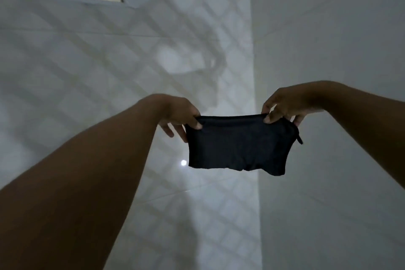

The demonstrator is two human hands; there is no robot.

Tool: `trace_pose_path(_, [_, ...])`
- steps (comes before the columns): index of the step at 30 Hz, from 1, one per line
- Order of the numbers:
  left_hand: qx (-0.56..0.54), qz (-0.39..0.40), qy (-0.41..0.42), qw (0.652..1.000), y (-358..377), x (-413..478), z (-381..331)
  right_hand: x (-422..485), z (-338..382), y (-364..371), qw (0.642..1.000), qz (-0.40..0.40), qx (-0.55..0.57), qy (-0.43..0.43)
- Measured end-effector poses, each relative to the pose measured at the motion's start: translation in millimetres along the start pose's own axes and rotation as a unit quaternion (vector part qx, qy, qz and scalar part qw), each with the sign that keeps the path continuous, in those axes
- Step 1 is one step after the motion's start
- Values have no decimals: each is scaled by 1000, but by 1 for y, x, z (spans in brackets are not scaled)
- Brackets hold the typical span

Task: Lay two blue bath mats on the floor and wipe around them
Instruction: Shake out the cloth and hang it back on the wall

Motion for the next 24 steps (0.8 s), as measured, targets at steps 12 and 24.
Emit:
trace_pose_path(12, [47,151,333,930,123,36,-274,-292,-142,-22,926,-119,37,356])
trace_pose_path(24, [63,172,539,822,213,-81,-502,-566,-176,-44,830,-278,62,479])
Point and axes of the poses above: each hand's wrist, its own x-axis towards the middle knuckle, its own y-axis out of the palm, z = x × y, the point moved 4 cm from there along x, towards the middle knuckle, and after that the axes turned 11 degrees about z, right-handed, at the moved point
